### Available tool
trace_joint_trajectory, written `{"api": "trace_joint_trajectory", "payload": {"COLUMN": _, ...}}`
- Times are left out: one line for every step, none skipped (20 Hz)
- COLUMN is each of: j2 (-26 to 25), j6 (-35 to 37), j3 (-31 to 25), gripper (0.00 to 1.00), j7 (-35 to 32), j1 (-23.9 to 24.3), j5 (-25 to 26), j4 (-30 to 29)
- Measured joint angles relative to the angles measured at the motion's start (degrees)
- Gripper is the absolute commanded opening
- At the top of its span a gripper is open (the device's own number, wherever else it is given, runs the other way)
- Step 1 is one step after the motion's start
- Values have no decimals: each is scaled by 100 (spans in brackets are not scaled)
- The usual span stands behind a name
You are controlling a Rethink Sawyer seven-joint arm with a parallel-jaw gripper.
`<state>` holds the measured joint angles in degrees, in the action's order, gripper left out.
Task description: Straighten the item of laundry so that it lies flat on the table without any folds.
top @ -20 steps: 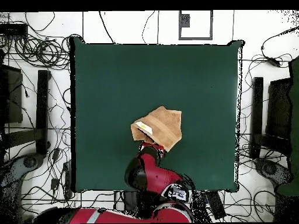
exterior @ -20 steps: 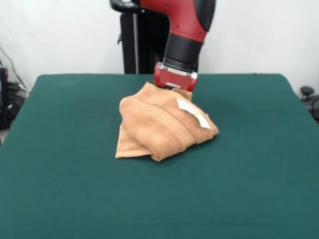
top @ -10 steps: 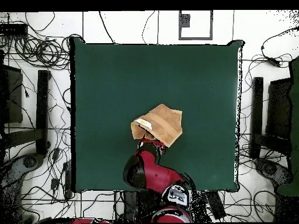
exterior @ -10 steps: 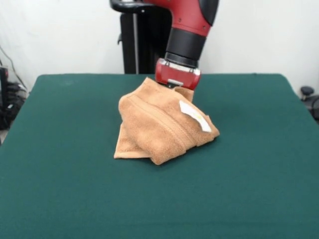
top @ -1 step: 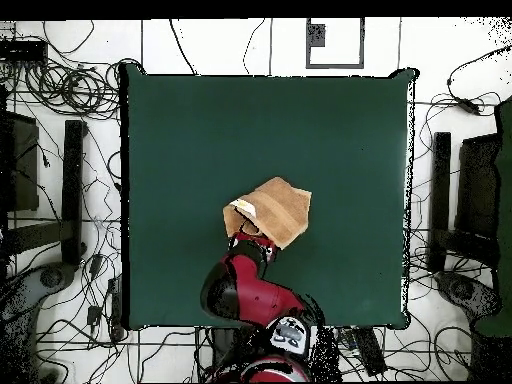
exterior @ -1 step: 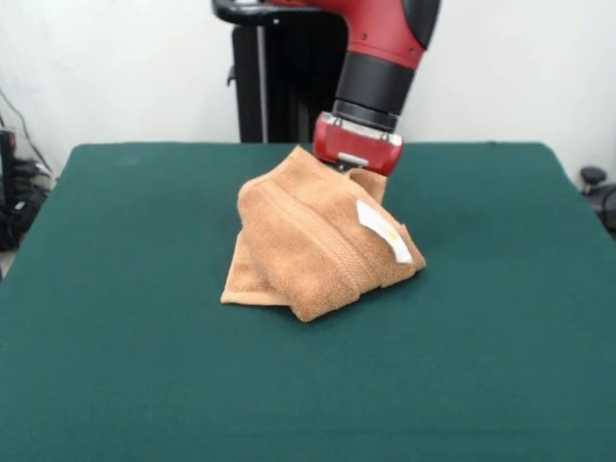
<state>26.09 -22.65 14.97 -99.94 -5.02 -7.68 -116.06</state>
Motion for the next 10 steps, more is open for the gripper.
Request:
{"api": "trace_joint_trajectory", "payload": {"j2": -2, "j6": 0, "j3": 25, "gripper": 100, "j7": 0, "j1": -42, "j5": -18, "j4": 21}}
{"api": "trace_joint_trajectory", "payload": {"j2": -5, "j6": 0, "j3": 49, "gripper": 100, "j7": 0, "j1": -85, "j5": -37, "j4": 41}}
{"api": "trace_joint_trajectory", "payload": {"j2": -7, "j6": 0, "j3": 74, "gripper": 100, "j7": 0, "j1": -127, "j5": -55, "j4": 62}}
{"api": "trace_joint_trajectory", "payload": {"j2": -8, "j6": 0, "j3": 91, "gripper": 100, "j7": 0, "j1": -143, "j5": -70, "j4": 74}}
{"api": "trace_joint_trajectory", "payload": {"j2": -9, "j6": 0, "j3": 108, "gripper": 100, "j7": 0, "j1": -159, "j5": -84, "j4": 87}}
{"api": "trace_joint_trajectory", "payload": {"j2": -10, "j6": 1, "j3": 125, "gripper": 100, "j7": 0, "j1": -175, "j5": -98, "j4": 99}}
{"api": "trace_joint_trajectory", "payload": {"j2": -11, "j6": 1, "j3": 142, "gripper": 100, "j7": 0, "j1": -191, "j5": -113, "j4": 111}}
{"api": "trace_joint_trajectory", "payload": {"j2": -12, "j6": 1, "j3": 159, "gripper": 100, "j7": 0, "j1": -207, "j5": -127, "j4": 124}}
{"api": "trace_joint_trajectory", "payload": {"j2": -14, "j6": 1, "j3": 173, "gripper": 100, "j7": 0, "j1": -211, "j5": -127, "j4": 145}}
{"api": "trace_joint_trajectory", "payload": {"j2": -15, "j6": 1, "j3": 188, "gripper": 100, "j7": 0, "j1": -215, "j5": -128, "j4": 165}}
